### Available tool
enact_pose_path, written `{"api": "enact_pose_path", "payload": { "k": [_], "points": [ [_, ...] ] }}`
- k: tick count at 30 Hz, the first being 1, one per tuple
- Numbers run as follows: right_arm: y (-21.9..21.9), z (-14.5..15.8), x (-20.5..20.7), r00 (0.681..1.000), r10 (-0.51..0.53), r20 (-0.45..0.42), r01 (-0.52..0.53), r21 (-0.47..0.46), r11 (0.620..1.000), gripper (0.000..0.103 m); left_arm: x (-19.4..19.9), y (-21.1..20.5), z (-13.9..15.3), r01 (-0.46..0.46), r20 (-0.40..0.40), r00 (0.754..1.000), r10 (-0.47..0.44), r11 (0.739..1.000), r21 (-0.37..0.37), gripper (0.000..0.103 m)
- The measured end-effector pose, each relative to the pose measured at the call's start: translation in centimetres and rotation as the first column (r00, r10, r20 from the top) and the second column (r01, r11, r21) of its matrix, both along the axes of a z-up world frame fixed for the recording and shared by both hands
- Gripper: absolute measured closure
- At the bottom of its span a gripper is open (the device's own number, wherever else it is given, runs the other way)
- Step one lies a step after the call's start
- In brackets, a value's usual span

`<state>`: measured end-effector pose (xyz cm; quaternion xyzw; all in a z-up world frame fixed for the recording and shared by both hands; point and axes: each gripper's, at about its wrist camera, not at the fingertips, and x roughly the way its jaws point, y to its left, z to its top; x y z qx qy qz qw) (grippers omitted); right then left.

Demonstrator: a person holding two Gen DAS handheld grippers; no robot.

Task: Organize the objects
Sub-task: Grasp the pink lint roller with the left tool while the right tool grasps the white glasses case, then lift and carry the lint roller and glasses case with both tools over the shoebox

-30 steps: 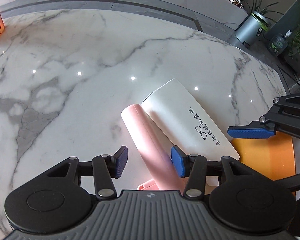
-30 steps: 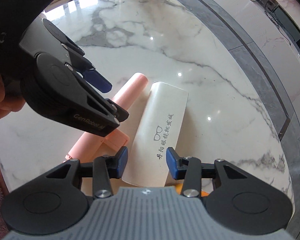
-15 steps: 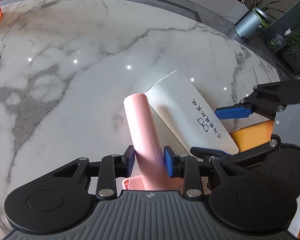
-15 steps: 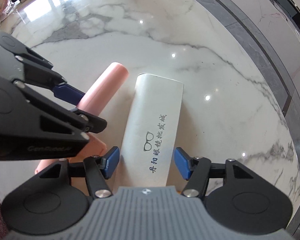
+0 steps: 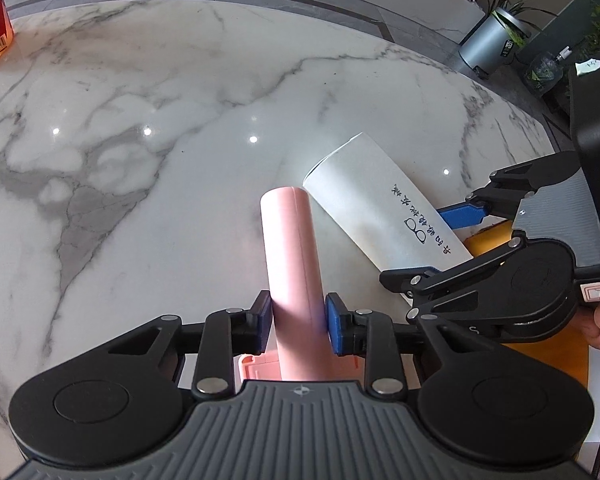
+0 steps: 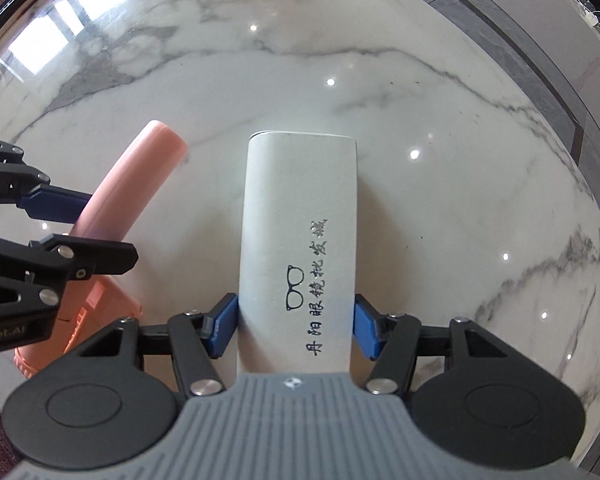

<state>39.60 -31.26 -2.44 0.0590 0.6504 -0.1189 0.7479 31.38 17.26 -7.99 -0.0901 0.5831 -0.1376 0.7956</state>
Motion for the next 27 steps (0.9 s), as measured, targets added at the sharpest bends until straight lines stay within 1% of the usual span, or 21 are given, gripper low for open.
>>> {"api": "enact_pose_path", "payload": {
  "k": [3,7,14,17,20,22,27],
  "points": [
    [1.2,1.3,-0.5,0.998,0.062,0.034,-0.061,-0.007,0.998,0.042,-0.7,-0.1,1.0,0.018,0.020,1.000,-0.018,1.000,0.017,0.071],
    [2.6,3.7,-1.3,0.992,0.110,0.062,-0.108,-0.034,0.994,0.042,-1.8,-0.1,2.6,0.027,0.042,0.999,-0.028,0.999,0.030,0.072],
    [4.5,8.4,-3.5,0.979,0.160,0.126,-0.150,-0.083,0.985,0.042,-4.1,-0.7,5.5,0.042,0.095,0.994,-0.048,0.997,0.058,0.072],
    [5.6,10.3,-4.8,0.970,0.193,0.148,-0.177,-0.113,0.978,0.042,-5.3,-1.2,6.8,0.054,0.121,0.991,-0.062,0.996,0.074,0.072],
    [6.7,12.3,-6.4,0.960,0.223,0.171,-0.199,-0.148,0.969,0.042,-6.3,-1.8,8.2,0.059,0.149,0.986,-0.070,0.996,0.074,0.072],
    [7.2,13.7,-7.7,0.953,0.243,0.183,-0.215,-0.160,0.963,0.042,-6.9,-2.3,9.5,0.070,0.174,0.981,-0.082,0.995,0.074,0.072],
    [7.7,17.1,-11.8,0.942,0.274,0.193,-0.228,-0.230,0.946,0.042,-8.5,-4.2,13.0,0.114,0.243,0.961,-0.130,0.990,0.077,0.072]
  ]
}}
